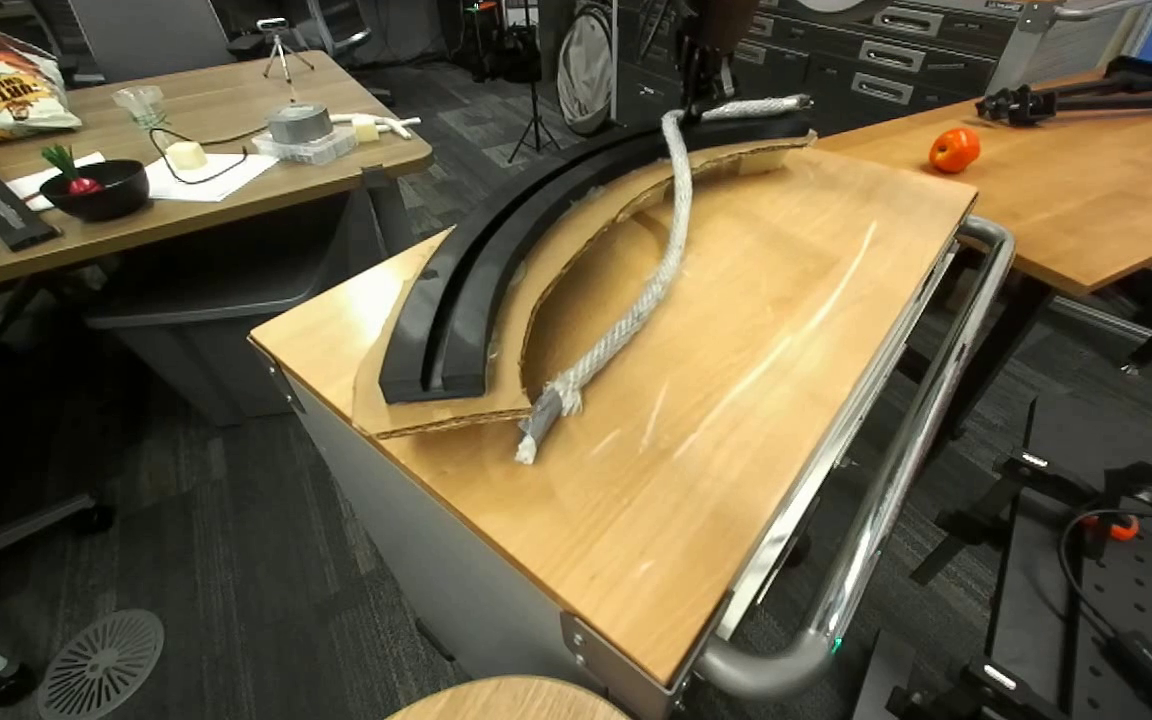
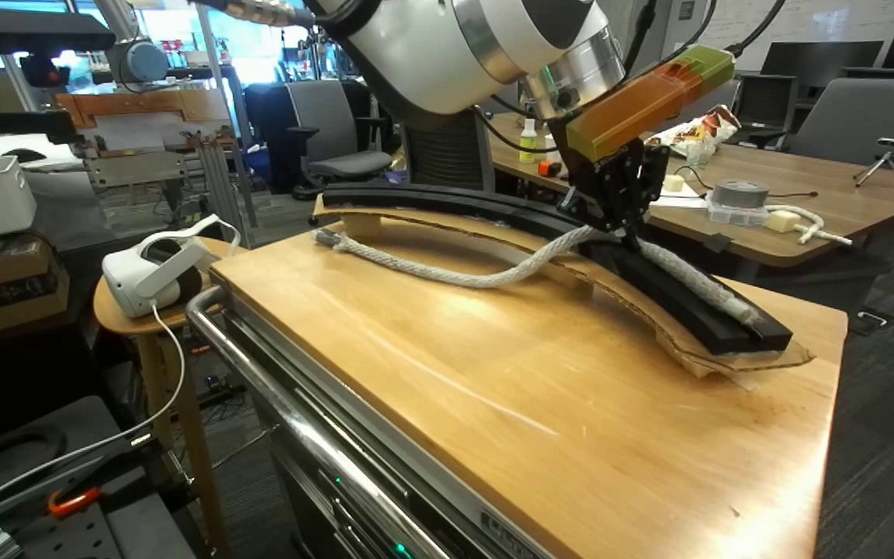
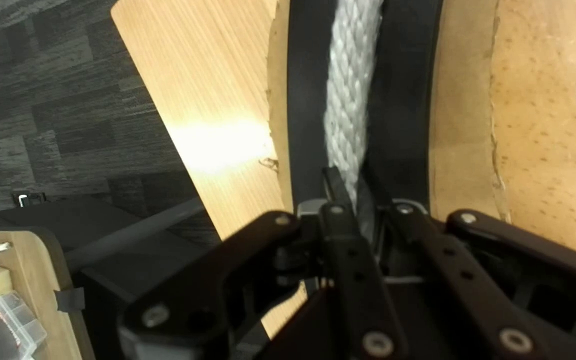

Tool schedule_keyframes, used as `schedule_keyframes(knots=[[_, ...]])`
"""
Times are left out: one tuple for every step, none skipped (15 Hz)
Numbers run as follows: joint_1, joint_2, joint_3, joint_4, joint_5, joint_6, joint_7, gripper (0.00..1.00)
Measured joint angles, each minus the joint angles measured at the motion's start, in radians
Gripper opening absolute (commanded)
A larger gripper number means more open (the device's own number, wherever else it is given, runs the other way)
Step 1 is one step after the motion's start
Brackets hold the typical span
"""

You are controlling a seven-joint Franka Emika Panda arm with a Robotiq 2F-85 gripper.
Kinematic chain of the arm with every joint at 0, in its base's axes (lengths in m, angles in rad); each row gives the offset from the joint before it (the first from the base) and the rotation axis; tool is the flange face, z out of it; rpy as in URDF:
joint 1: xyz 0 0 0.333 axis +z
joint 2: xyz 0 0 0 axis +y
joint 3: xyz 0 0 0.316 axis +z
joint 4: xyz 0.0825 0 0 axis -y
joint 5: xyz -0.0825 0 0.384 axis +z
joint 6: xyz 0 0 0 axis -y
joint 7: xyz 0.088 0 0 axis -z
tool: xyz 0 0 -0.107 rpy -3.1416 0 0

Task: Place the white rope on the curved black board

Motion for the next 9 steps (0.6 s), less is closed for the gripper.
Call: schedule_keyframes(knots=[[0.0,0.0,-0.001,0.0,0.0,0.0,-0.009,0.5],[0.001,0.0,-0.002,0.002,0.0,0.0,-0.012,0.56],[0.001,0.0,-0.005,0.005,0.001,0.0,-0.014,0.65],[0.001,-0.001,-0.007,0.007,0.008,0.0,-0.015,0.72],[0.001,-0.004,-0.009,0.008,0.015,0.0,-0.012,0.81],[0.003,-0.008,-0.013,0.006,0.018,0.0,0.005,0.88],[0.009,-0.016,-0.02,0.002,0.018,0.0,0.031,0.97],[0.016,-0.026,-0.028,-0.005,0.014,0.002,0.053,1.0],[0.024,-0.04,-0.036,-0.014,0.008,0.001,0.068,1.0]])
